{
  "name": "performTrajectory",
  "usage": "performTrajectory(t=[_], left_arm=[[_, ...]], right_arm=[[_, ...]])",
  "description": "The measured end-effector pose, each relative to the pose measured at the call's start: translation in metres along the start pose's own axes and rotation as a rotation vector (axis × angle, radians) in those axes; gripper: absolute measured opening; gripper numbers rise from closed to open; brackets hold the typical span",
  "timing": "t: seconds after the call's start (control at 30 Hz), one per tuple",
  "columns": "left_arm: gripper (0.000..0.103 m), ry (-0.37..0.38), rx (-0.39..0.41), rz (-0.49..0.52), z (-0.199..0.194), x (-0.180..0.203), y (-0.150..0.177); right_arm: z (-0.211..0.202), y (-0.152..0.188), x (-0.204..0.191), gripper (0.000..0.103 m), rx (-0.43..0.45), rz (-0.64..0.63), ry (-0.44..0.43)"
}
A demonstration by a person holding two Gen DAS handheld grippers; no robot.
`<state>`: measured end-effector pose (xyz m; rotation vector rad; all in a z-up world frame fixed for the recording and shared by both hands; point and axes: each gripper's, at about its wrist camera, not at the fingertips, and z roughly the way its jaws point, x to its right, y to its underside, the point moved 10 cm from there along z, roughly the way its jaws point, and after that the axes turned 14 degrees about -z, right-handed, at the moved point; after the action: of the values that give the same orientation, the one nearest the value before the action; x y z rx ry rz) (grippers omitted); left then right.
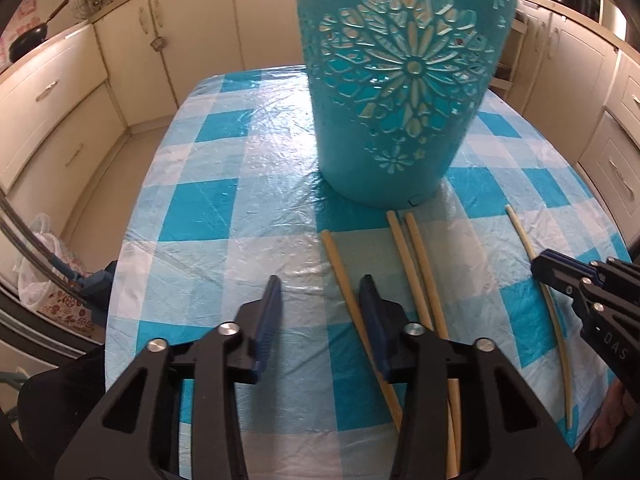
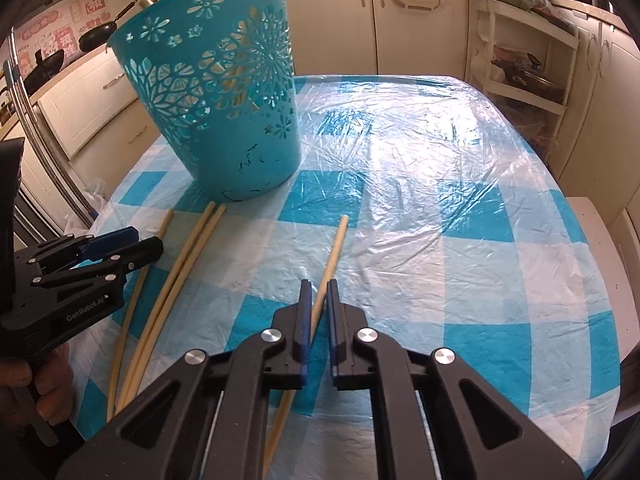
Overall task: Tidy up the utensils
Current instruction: 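Move both tools back toward the loose chopsticks beside the basket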
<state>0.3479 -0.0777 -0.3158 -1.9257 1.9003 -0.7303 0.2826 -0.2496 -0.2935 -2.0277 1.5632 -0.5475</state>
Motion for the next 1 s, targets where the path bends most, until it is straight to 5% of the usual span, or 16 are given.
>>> performTrajectory(t=[0.1,0.17,0.57,0.8,1.0], left_arm=[[0.037,0.012,0.011,0.001,0.001,0.000,-0.002],[0.021,0.037,0.010,0.015,-0.001,0.003,-0.001],[0.013,0.127,-0.014,0.093,-0.001,0.019,0.003],[0.023,0.099,-0.008,0.101,0.000,0.024,0.003],[0.009,0.166,-0.025,0.147,-0.001,0.036,0.009]], right_arm=[[0.000,0.000,-0.004,0.008,-0.001,-0.011,-0.014],[-0.001,0.000,-0.007,0.008,-0.005,-0.025,-0.020],[0.005,-0.004,-0.002,0.008,0.003,-0.007,-0.016],[0.009,-0.010,0.000,0.008,-0.001,-0.008,-0.016],[0.009,-0.009,-0.003,0.008,-0.001,-0.009,-0.037]])
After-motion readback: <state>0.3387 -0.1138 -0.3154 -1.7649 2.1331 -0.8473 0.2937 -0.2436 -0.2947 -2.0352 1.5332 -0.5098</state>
